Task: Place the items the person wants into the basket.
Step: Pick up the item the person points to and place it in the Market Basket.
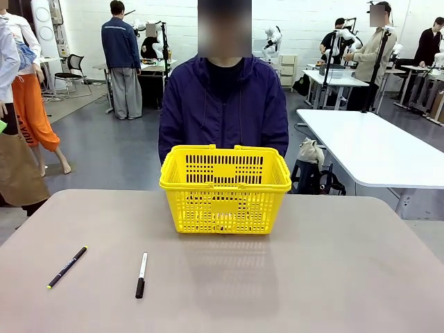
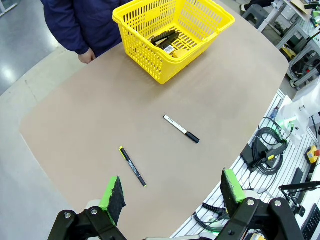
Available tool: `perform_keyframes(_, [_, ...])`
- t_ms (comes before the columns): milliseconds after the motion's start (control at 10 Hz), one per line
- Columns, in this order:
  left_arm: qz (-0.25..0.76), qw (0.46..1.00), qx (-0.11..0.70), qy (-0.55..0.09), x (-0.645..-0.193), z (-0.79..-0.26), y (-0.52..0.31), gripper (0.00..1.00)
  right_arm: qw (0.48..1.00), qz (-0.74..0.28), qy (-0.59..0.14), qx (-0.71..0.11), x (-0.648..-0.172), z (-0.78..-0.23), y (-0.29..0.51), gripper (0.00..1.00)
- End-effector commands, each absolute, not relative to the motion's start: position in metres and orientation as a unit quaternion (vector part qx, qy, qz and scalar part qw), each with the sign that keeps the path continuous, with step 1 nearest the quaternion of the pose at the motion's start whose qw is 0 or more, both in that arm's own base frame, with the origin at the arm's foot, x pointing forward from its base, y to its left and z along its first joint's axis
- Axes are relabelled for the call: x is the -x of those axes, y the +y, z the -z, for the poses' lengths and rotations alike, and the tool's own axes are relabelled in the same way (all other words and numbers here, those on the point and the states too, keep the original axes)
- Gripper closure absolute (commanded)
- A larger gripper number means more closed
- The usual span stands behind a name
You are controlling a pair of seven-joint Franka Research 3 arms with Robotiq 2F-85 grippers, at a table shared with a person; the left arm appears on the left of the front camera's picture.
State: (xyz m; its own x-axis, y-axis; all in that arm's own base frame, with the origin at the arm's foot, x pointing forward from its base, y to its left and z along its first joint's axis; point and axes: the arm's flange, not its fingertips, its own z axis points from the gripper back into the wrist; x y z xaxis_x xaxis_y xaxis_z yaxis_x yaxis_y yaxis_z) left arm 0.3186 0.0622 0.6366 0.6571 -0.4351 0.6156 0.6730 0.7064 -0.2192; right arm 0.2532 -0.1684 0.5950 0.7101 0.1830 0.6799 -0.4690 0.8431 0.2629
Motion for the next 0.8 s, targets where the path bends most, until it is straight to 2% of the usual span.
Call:
perform_keyframes(0, [0.315, 0.882, 0.223, -0.271, -0.3176, -0.6357, 0.0632, 0.00, 0.909, -0.178, -0.316, -0.206, -0.2560, -0.6069, -0.1583, 0.00])
perform_keyframes(700, [0.315, 0.882, 0.223, -0.271, -0.3176, -0.6357, 0.0632, 0.00, 0.904, -0.185, -0.327, -0.204, -0.2561, -0.6012, -0.1597, 0.00])
